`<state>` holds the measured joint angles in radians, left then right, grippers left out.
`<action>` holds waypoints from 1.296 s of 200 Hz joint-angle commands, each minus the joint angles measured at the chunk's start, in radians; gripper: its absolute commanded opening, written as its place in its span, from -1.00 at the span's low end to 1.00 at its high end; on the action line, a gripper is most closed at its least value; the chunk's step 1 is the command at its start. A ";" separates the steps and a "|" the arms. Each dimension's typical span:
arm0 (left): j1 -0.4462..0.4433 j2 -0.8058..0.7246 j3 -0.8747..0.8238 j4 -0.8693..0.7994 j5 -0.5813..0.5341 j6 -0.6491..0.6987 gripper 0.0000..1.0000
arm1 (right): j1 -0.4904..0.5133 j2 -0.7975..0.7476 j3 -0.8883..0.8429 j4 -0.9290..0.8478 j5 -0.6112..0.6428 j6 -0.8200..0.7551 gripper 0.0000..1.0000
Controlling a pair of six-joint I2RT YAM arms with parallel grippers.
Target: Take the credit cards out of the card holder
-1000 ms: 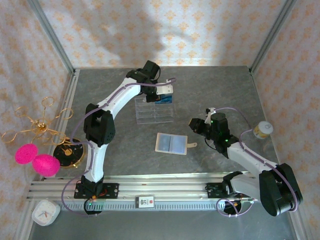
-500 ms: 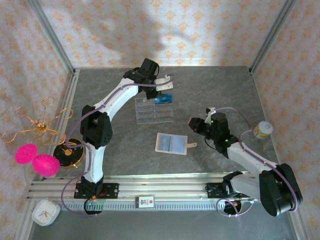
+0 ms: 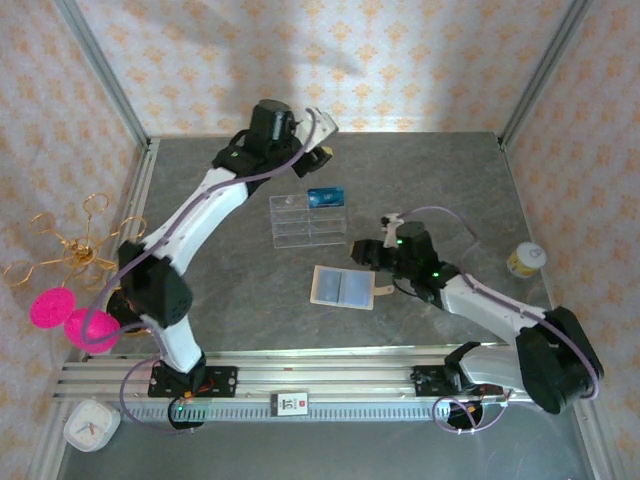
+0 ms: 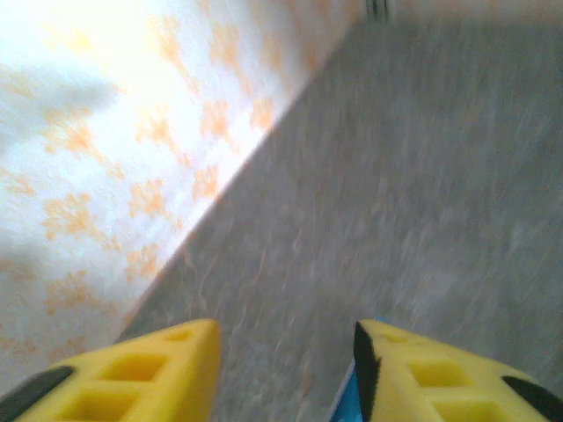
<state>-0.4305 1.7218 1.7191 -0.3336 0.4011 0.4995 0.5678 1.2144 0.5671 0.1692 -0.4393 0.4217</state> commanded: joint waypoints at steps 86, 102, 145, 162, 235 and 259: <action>-0.006 -0.663 -0.956 0.904 0.017 -0.969 0.98 | 0.428 0.468 0.319 -0.285 0.580 -0.164 -0.09; -0.007 -0.709 -1.037 0.935 0.026 -1.054 0.98 | 0.447 0.516 0.343 -0.321 0.626 -0.138 -0.11; -0.005 -0.750 -1.168 0.970 0.135 -1.232 0.99 | 0.459 0.543 0.310 -0.309 0.621 -0.089 -0.42; -0.010 -0.761 -1.212 0.969 0.163 -1.240 0.82 | 0.461 0.540 0.292 -0.295 0.609 -0.081 -0.75; -0.274 -0.774 -1.386 0.838 -0.127 -1.215 -0.47 | 0.441 0.222 0.014 0.141 0.402 -0.073 -1.00; -0.314 -0.681 -1.465 0.916 -0.140 -1.254 -1.00 | 0.428 0.175 -0.043 0.227 0.366 -0.030 -1.00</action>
<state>-0.7143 0.9646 0.3279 0.5343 0.3408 -0.7269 1.0100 1.4345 0.5652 0.2195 -0.0025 0.3458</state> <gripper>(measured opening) 0.057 0.041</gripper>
